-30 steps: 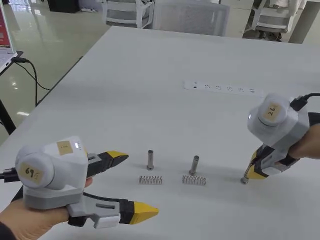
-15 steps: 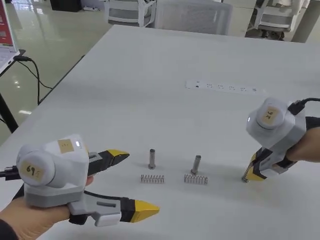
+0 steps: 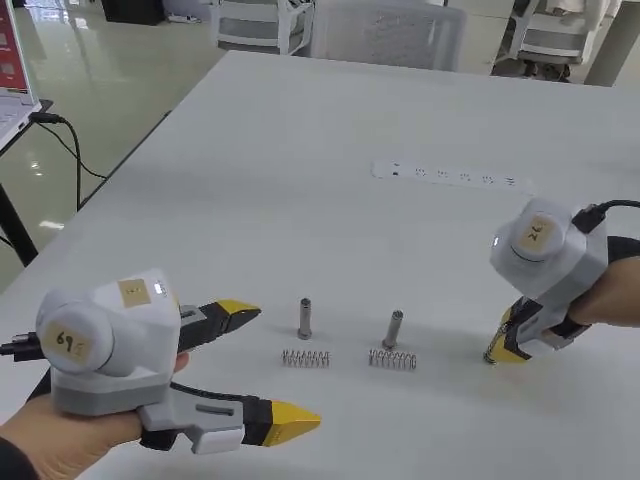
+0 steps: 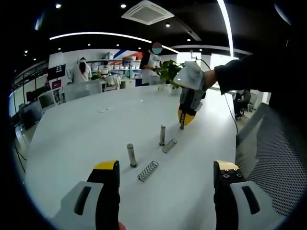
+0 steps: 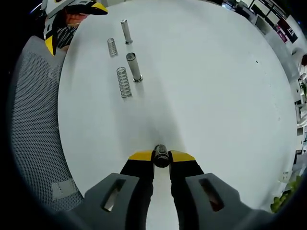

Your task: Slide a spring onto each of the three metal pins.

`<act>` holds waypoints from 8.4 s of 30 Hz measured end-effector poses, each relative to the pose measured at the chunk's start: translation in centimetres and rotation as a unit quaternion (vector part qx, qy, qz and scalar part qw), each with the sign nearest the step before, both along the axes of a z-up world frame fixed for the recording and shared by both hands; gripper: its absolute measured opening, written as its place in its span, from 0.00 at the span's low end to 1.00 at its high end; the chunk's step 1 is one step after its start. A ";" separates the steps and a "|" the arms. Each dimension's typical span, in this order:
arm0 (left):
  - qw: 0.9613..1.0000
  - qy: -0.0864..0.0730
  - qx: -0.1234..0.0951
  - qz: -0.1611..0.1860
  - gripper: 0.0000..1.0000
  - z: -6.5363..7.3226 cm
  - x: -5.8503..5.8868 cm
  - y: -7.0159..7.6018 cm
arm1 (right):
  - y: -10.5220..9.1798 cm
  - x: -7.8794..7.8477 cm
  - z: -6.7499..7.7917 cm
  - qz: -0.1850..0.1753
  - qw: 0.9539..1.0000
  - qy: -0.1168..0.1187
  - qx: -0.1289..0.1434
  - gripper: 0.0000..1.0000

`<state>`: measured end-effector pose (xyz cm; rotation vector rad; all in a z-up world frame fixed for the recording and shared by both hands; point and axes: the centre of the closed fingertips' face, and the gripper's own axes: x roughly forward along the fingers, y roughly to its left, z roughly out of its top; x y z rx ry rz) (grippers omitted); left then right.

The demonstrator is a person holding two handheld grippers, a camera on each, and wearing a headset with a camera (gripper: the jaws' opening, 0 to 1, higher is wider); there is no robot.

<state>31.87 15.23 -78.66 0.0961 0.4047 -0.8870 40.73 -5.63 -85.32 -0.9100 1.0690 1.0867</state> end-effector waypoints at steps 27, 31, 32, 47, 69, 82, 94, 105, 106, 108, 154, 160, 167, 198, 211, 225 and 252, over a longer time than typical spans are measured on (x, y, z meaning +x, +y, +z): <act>1.000 -0.001 -0.001 0.000 0.79 0.1 0.0 0.0 | 1.0 -0.6 0.6 0.011 1.000 -0.004 0.024 0.34; 1.000 -0.002 -0.001 0.000 0.79 0.1 0.0 0.0 | 1.1 -0.6 0.7 0.013 1.000 -0.005 0.025 0.34; 1.000 -0.002 0.000 0.000 0.79 0.1 0.0 0.1 | 1.2 -0.5 0.7 0.015 1.000 -0.006 0.025 0.35; 1.000 -0.005 -0.001 0.000 0.79 0.2 -0.1 0.1 | 3.3 -0.8 2.1 0.039 0.998 -0.015 0.037 0.36; 1.000 -0.006 -0.002 0.002 0.78 0.4 -0.3 0.2 | 7.5 -1.8 2.0 0.083 0.995 -0.011 0.050 0.34; 1.000 -0.005 -0.002 0.003 0.78 0.3 -0.3 0.3 | 9.3 -2.4 0.8 0.095 0.994 0.000 0.055 0.29; 1.000 -0.003 -0.001 0.007 0.78 0.2 -0.4 0.5 | 10.0 -3.0 -0.4 0.097 0.994 0.011 0.056 0.25; 1.000 -0.002 -0.003 0.007 0.77 0.2 -0.5 0.5 | 10.2 -3.4 -1.1 0.101 0.993 0.014 0.051 0.20; 1.000 -0.002 -0.003 0.007 0.77 0.2 -0.5 0.5 | 10.2 -3.4 -1.2 0.102 0.993 0.014 0.050 0.20; 1.000 -0.002 -0.003 0.008 0.77 0.2 -0.5 0.6 | 10.2 -3.4 -1.2 0.103 0.993 0.014 0.049 0.19; 1.000 -0.010 0.003 -0.026 0.71 0.9 -0.8 -1.4 | 9.5 -7.0 3.0 0.122 0.991 0.023 0.059 0.13; 0.999 -0.016 0.006 -0.038 0.66 1.2 -0.7 -2.0 | 9.5 -7.2 4.0 0.129 0.990 0.020 0.059 0.13; 0.998 -0.019 0.009 -0.060 0.60 1.1 -1.0 -3.1 | 9.9 -8.0 4.6 0.140 0.988 0.018 0.057 0.13; 0.992 -0.030 0.024 -0.121 0.38 0.8 -2.1 -6.1 | 12.6 -10.7 6.1 0.202 0.976 0.015 0.081 0.13; 0.987 -0.043 0.035 -0.150 0.18 0.5 -2.9 -6.9 | 12.9 -11.5 6.2 0.225 0.971 0.022 0.079 0.13; 0.984 -0.051 0.050 -0.163 0.09 0.0 -3.2 -7.0 | 13.0 -12.3 6.5 0.238 0.968 0.028 0.077 0.13; 0.986 -0.053 0.042 -0.155 0.08 0.3 -2.9 -6.9 | 15.5 -12.7 9.6 0.234 0.963 0.019 0.131 0.13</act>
